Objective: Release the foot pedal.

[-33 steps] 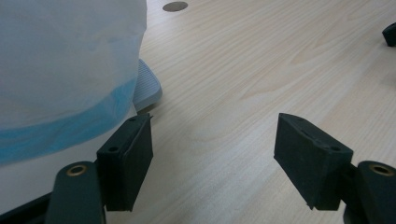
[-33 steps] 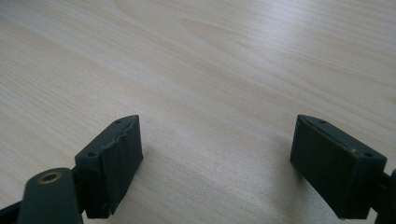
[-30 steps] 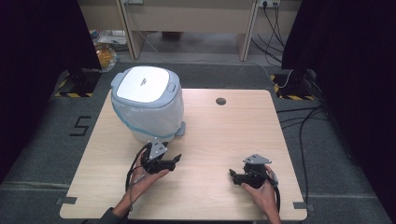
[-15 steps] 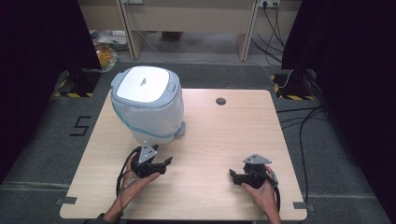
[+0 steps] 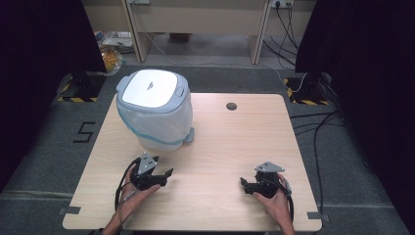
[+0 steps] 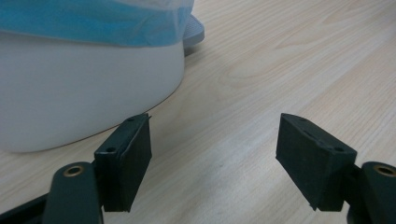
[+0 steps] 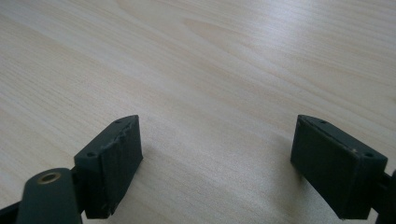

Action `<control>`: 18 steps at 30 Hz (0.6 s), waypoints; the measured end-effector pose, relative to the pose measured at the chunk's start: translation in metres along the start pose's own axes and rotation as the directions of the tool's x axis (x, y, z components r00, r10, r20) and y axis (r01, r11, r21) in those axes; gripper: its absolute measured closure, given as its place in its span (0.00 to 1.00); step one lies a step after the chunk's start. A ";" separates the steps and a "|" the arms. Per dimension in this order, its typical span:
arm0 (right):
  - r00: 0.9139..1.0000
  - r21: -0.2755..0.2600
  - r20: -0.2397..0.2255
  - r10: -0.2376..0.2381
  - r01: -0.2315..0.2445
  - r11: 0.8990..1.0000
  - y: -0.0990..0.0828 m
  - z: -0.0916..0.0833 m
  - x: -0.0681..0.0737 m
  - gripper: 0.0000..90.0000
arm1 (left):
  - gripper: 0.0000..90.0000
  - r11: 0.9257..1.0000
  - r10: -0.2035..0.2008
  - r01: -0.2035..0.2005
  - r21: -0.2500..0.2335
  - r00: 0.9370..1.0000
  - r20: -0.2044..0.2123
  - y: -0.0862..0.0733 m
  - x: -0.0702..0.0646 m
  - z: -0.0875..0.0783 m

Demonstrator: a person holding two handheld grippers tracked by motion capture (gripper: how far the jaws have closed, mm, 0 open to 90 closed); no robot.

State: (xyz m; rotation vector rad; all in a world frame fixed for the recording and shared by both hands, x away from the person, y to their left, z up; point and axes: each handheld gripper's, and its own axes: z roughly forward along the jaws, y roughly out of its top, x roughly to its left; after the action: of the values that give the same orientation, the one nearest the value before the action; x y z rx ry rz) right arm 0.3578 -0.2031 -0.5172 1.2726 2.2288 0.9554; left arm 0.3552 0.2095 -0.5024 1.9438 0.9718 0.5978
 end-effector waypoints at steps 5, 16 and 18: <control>1.000 0.000 0.000 0.001 -0.001 1.000 0.000 0.000 0.000 0.18 | 0.28 1.000 -0.001 0.001 0.002 1.000 -0.006 -0.004 0.003 -0.009; 1.000 0.001 -0.001 0.000 0.000 1.000 0.000 0.000 0.000 0.18 | 0.26 0.999 0.018 -0.018 0.047 1.000 -0.012 -0.017 0.004 -0.020; 1.000 0.001 0.000 0.002 -0.002 1.000 0.000 0.000 0.000 0.18 | 0.25 0.998 0.015 -0.014 0.062 1.000 -0.009 -0.020 0.005 -0.020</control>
State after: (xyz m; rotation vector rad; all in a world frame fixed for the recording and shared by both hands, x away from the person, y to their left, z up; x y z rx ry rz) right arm 0.3573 -0.2030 -0.5171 1.2750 2.2295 0.9550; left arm 0.3355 0.2296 -0.5090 2.0056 0.9931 0.5918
